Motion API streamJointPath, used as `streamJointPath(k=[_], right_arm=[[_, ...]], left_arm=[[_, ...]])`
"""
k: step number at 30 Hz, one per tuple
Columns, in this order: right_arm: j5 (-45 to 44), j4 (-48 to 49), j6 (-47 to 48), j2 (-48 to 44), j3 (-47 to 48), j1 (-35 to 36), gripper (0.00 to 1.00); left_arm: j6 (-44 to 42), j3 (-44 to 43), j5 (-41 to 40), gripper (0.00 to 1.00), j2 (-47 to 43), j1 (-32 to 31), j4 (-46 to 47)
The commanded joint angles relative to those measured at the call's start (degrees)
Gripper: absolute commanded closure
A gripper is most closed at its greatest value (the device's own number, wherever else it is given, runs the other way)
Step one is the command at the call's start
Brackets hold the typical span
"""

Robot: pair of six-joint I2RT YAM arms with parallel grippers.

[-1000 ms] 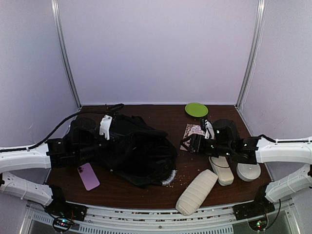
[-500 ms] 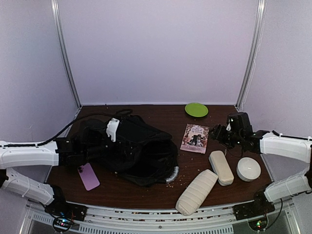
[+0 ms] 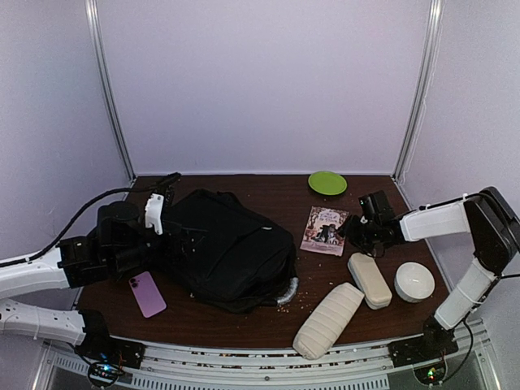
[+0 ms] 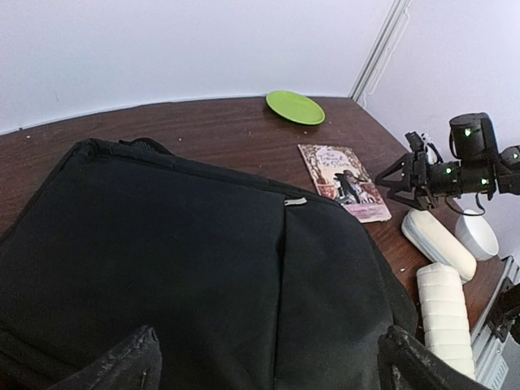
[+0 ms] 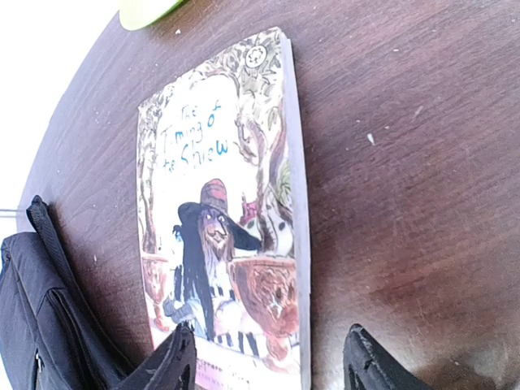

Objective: Pack the student bag
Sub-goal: Pick up the book from the center of the board.

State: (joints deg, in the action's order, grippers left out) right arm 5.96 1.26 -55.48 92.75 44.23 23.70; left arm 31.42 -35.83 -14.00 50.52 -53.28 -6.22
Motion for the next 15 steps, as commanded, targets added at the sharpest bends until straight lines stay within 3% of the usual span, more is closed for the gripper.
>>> streamJointPath(k=[1, 12, 15], right_arm=[[1.39, -2.72, -2.48, 3.85, 1.07, -0.06, 0.4], [0.73, -16.24, 5.05, 10.22, 9.61, -0.06, 0.44], [1.45, -17.83, 6.4, 11.71, 11.31, -0.06, 0.5]], left_arm=[[0.43, 0.44, -2.18, 0.05, -0.23, 0.37, 0.6], [-0.84, -0.46, -2.21, 0.07, 2.81, 0.37, 2.03], [-0.82, -0.37, -1.76, 0.07, 3.4, 0.35, 2.51]])
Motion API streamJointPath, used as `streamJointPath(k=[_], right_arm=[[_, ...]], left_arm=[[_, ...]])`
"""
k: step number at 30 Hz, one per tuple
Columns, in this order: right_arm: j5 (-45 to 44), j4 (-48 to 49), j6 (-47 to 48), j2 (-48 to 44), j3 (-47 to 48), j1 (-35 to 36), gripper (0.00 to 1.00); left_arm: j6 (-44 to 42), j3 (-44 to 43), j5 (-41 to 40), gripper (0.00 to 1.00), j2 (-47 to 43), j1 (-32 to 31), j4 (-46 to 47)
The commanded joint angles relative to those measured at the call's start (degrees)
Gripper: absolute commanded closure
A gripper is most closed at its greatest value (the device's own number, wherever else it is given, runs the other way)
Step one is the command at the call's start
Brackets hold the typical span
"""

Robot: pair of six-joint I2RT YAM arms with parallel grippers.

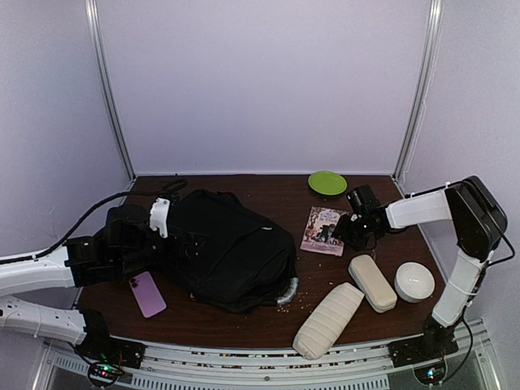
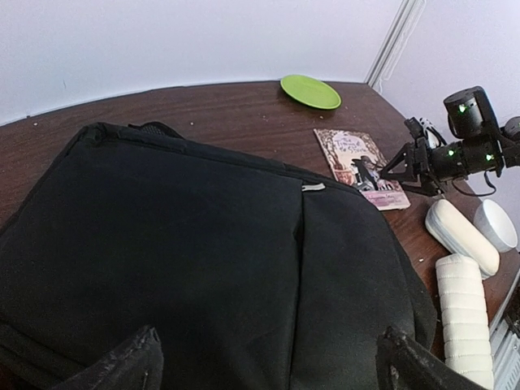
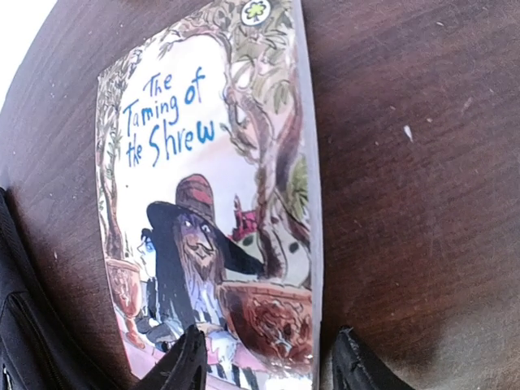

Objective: Pack the student bag
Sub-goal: Pick up the book from the center of the board.

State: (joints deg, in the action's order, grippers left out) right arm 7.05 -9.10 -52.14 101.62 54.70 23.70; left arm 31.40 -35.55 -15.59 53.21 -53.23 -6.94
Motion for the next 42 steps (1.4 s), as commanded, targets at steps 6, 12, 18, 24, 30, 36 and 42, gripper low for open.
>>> streamJointPath(k=[6, 12, 18, 24, 30, 36, 42], right_arm=[[1.92, -5.75, 2.56, 3.18, -0.17, 0.03, 0.75], [1.68, -4.65, 2.6, -1.62, -0.74, 0.05, 1.0], [0.18, -6.24, 4.5, -8.58, -0.46, 0.12, 1.0], [1.78, -4.15, 5.62, -16.78, -3.57, 0.27, 1.0], [4.56, -2.76, 9.99, -29.78, -4.5, 1.79, 1.0], [13.71, -3.62, 12.88, -37.7, -1.07, 4.46, 1.0], [22.24, 2.29, 14.1, -43.0, 1.63, 11.69, 1.0]], left_arm=[[-0.67, -0.68, 0.29, 0.08, 1.01, 0.3, 3.14], [-0.81, -0.92, -0.44, 0.08, 0.49, 0.32, 2.55], [-0.32, -2.03, -0.34, 0.08, 1.57, 0.32, 3.01], [0.39, -3.23, 0.25, 0.08, 2.91, 0.31, 3.79], [0.23, -7.01, 0.53, 0.08, 5.4, 0.32, 3.96], [0.26, -11.21, 0.48, 0.08, 7.93, 0.32, 5.55], [2.5, -12.81, 7.74, 0.06, 9.81, 0.32, 13.49]])
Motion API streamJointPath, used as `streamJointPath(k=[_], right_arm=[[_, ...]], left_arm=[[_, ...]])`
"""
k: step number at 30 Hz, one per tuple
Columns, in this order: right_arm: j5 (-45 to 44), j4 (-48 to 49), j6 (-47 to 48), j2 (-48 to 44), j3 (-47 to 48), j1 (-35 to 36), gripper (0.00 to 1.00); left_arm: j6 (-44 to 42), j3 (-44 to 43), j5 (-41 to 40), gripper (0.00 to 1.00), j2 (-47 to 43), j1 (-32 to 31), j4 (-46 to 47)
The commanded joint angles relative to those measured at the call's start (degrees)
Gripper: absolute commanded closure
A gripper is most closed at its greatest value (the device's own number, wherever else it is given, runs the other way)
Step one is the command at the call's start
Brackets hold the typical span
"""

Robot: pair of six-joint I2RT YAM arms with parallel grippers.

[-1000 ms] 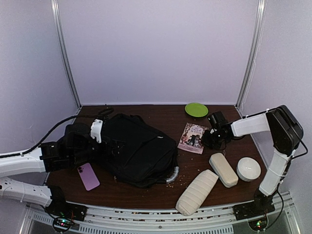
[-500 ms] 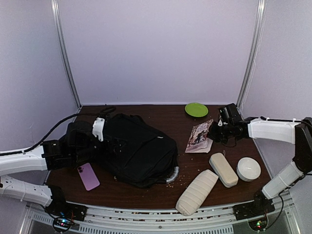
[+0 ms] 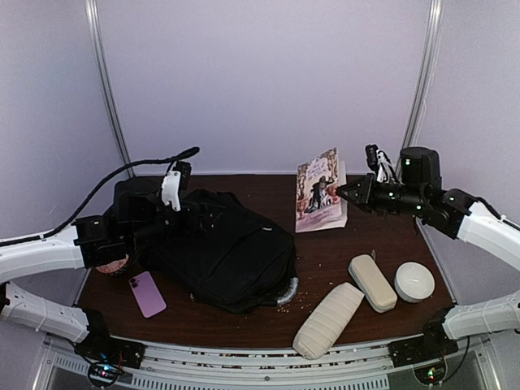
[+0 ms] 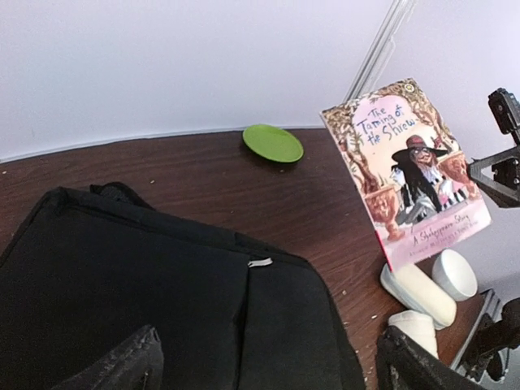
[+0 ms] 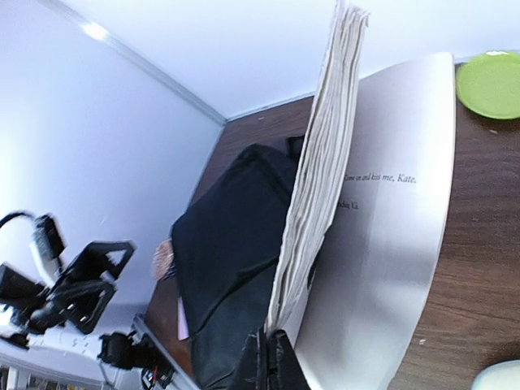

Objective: Pack the student bag
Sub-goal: Pick up the book from the center of the board.

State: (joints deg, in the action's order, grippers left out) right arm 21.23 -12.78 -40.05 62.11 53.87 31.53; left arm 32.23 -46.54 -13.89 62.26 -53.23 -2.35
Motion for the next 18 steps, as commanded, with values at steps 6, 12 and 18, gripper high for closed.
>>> streamJointPath(k=[6, 12, 18], right_arm=[[13.63, 16.26, -1.34, -6.48, 2.33, 8.2, 1.0], [14.84, 23.27, -2.86, -6.29, 0.79, 11.84, 1.0], [15.31, 24.96, -2.55, -4.66, 0.93, 14.43, 1.0]], left_arm=[[6.49, -1.62, 13.12, 0.02, -1.07, 0.32, 18.43], [12.3, -2.06, 17.18, 0.02, -1.91, 0.99, 21.19], [17.92, -4.33, 22.88, 0.02, 0.16, 1.96, 24.91]])
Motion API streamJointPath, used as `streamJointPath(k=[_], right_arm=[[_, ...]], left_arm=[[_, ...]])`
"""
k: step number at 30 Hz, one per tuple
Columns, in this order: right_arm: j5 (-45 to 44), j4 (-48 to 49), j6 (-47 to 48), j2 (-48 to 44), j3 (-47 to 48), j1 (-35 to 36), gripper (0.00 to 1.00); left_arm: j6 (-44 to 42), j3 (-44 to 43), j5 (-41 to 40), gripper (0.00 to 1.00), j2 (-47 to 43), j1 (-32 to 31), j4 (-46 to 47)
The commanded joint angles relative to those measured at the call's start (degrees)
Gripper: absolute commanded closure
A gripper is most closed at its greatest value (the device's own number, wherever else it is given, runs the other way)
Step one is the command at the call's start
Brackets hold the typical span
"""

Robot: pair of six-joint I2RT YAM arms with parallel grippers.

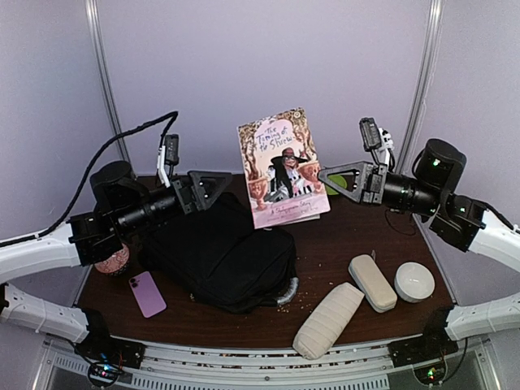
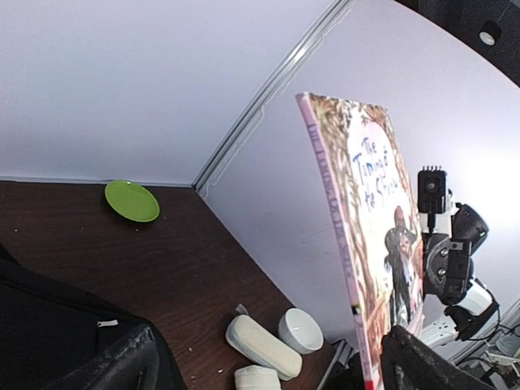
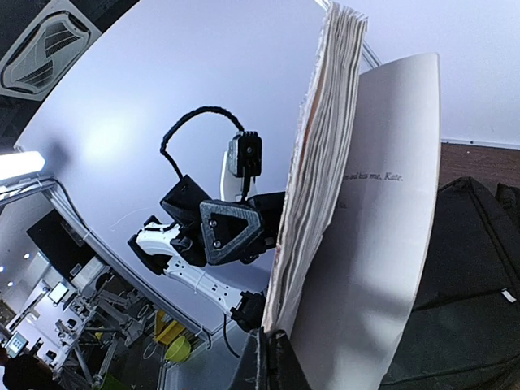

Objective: Pack the student bag
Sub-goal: Pick up the book from the center of the board.

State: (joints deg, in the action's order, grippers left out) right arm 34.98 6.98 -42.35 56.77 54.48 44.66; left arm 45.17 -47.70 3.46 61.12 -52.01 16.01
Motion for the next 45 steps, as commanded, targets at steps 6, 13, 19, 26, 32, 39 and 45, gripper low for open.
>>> streamJointPath(k=[6, 13, 19, 26, 32, 39, 45], right_arm=[[1.58, 6.35, -0.48, 1.12, 0.1, 3.06, 1.0], [1.89, 5.0, 0.9, 1.73, 0.38, 3.82, 1.0], [2.46, 3.14, 2.28, 2.73, 1.73, 4.36, 1.0], [-0.8, -3.5, 7.6, 1.41, 3.2, 4.4, 0.91], [-10.24, -8.44, 9.83, -3.45, 2.12, 4.66, 0.15], [-16.49, 5.91, -0.68, -2.04, -5.57, 8.9, 0.01], [-19.59, 18.99, -9.41, 2.47, -8.42, 9.48, 0.01]], left_arm=[[8.02, -4.6, 10.75, 0.02, 4.79, 1.23, 9.71], [12.59, -6.05, 18.05, 0.04, 9.59, 1.61, 16.66], [15.86, -6.96, 22.38, 0.35, 13.36, 2.0, 22.66], [16.12, -6.13, 22.96, 1.0, 13.0, 2.43, 26.49], [9.63, -7.4, 17.9, 1.0, 8.14, 2.88, 18.78], [9.63, -9.72, 10.32, 1.0, 7.27, 2.88, 22.43], [13.69, -10.54, 7.7, 1.0, 10.45, 2.75, 29.27]])
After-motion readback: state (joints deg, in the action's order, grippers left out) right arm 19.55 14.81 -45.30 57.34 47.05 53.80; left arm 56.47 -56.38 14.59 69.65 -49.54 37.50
